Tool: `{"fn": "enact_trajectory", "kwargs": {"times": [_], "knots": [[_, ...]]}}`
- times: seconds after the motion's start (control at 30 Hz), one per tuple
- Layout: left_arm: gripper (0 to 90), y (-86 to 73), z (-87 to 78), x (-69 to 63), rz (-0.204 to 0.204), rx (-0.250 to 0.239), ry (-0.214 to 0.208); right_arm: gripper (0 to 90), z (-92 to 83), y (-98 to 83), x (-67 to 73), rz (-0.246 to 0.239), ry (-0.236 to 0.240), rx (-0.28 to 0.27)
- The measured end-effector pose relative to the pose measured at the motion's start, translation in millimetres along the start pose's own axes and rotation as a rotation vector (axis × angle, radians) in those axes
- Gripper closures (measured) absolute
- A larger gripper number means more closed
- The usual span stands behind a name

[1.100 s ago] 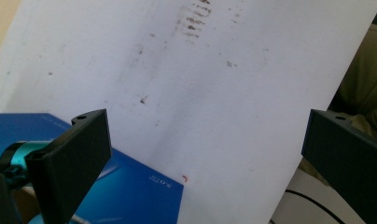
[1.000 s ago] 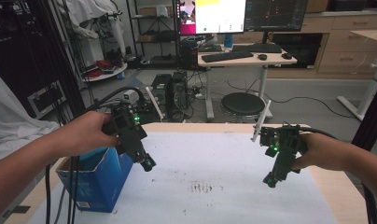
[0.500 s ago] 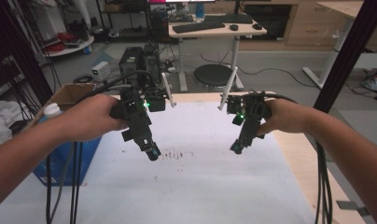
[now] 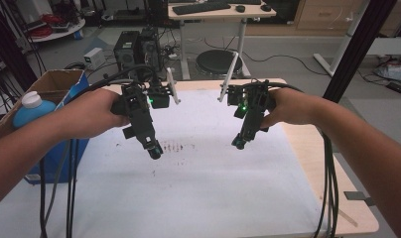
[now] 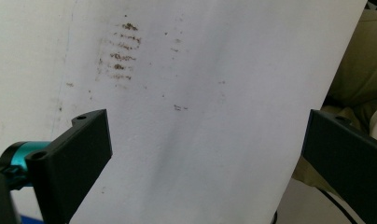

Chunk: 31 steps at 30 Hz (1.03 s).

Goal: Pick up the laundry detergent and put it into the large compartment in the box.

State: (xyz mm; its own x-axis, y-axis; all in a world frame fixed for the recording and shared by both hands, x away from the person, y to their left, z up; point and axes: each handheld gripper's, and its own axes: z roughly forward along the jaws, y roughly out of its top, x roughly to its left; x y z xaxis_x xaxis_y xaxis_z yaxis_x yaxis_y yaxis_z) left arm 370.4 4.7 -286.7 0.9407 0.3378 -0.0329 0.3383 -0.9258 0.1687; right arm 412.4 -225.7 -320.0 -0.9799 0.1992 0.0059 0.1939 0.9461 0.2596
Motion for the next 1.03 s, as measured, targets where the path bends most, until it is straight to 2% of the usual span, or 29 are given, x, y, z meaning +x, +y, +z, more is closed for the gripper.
{"fn": "enact_trajectory", "kwargs": {"times": [0.43,1.03], "knots": [[1.6,2.1,4.4,2.3,0.006,0.013,-0.024,3.4,1.4,0.5,0.3,-0.008,0.004,0.006],[1.7,0.7,3.8,3.8,-0.004,0.018,-0.03,3.4,1.1,0.7,1.0,-0.012,0.002,0.003]]}}
